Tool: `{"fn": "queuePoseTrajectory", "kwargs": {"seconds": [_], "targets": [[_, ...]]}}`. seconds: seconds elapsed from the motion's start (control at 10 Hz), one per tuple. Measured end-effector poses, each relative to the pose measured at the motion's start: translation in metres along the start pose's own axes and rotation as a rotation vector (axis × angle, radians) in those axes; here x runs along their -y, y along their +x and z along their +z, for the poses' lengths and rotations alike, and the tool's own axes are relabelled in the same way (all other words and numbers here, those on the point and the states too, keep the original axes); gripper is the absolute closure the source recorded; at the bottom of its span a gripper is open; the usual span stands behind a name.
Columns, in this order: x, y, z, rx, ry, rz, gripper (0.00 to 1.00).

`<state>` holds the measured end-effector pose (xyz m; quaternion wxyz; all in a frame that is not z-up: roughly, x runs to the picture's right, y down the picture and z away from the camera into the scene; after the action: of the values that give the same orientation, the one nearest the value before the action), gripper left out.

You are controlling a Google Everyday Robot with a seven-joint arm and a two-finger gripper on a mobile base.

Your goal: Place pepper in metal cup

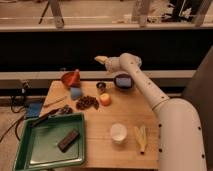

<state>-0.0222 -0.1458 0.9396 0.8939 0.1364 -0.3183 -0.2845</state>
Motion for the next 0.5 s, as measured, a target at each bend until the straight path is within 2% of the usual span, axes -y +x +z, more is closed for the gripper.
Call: {"fn": "queuePoseTrajectory", "kwargs": {"seconds": [0.2, 0.5], "targets": [[0.002, 0.0, 0.007, 0.014, 0.042, -0.014, 0.2], [0.011, -0.004, 0.014, 0.054, 0.144, -0.041, 0.2]]}}
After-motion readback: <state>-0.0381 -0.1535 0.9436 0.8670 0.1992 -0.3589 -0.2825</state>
